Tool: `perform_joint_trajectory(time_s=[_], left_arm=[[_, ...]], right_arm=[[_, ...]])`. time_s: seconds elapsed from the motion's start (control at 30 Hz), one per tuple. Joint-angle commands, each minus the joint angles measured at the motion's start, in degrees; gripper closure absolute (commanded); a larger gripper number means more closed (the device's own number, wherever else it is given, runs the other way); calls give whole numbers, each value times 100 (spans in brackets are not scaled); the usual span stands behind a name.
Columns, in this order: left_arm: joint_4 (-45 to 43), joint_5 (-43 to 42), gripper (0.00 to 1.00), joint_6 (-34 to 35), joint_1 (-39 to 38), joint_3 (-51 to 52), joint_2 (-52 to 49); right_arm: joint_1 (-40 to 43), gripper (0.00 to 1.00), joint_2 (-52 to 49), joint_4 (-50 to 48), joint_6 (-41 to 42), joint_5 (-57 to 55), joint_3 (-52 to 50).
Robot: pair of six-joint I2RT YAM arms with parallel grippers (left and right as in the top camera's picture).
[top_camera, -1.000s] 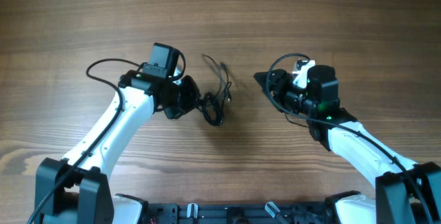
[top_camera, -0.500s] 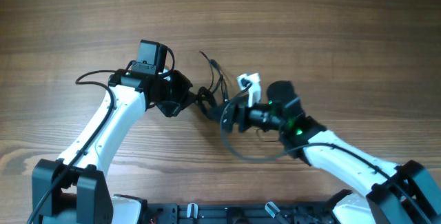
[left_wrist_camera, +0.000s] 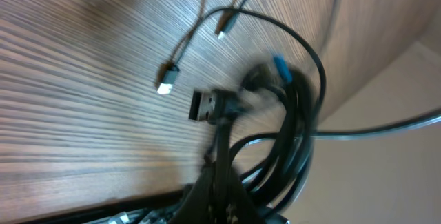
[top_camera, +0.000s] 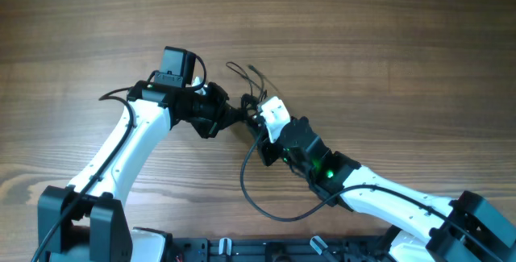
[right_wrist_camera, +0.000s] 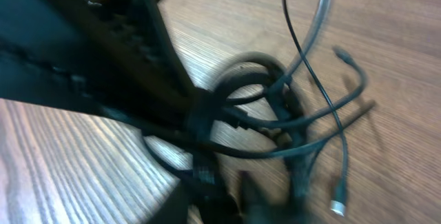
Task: Untangle cables
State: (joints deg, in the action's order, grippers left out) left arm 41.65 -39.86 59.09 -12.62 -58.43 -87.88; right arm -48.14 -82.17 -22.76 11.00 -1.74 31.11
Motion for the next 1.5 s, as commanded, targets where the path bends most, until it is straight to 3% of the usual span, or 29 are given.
perform_joint_trajectory(time_s=[0.0, 0.1, 0.27, 0.33, 0.43, 0.5, 0.57, 0.63, 0.73, 0.8, 0.93, 1.0, 1.07, 1.23, 1.37, 1.47], left_arm=[[39, -66, 96, -623, 26, 28, -9], [428, 1064, 96, -940, 24, 28, -9], [1329, 2763, 96, -918, 26, 28, -11], [1506, 2962, 96, -918, 26, 28, -11], [1746, 2983, 96, -949, 26, 28, -11], [1768, 2643, 95, -1344, 26, 28, -11], [1513, 1342, 86, -2428, 26, 28, -9], [1311, 413, 68, -3176, 26, 28, -11], [1047, 323, 46, -3141, 26, 28, -9], [837, 326, 40, -2850, 26, 28, -11], [269, 337, 18, -2337, 26, 28, -9], [17, 501, 16, -2258, 20, 28, -9], [-234, 1379, 15, -2258, -42, 28, 2], [-710, 2673, 12, -2308, -481, 31, 22], [-1029, 2680, 12, -2371, -903, 31, 22], [-1460, 2234, 12, -2374, -1088, 31, 68]], right_arm=[[48, 96, 83, -251, 251, -597, 72], [48, 96, 343, -640, 892, -595, 72], [101, 96, 756, -564, 887, -623, 72], [144, 96, 756, -466, 852, -697, 72], [214, 96, 756, -168, 868, -1274, 72], [214, 96, 756, -188, 872, -1368, 72], [216, 96, 756, -234, 957, -1370, 72], [227, 96, 756, -234, 1029, -1366, 72], [243, 96, 756, -223, 1276, -1368, 72], [243, 96, 756, -212, 1617, -1360, 72], [249, 96, 756, -42, 2997, -734, 72], [306, 96, 756, 90, 3644, -280, 72], [481, 96, 754, 190, 4168, 289, 72], [1064, 96, 754, 247, 4597, 1204, 72], [1532, 96, 750, 317, 4916, 1663, 72], [1596, 96, 750, 490, 4918, 1709, 72]])
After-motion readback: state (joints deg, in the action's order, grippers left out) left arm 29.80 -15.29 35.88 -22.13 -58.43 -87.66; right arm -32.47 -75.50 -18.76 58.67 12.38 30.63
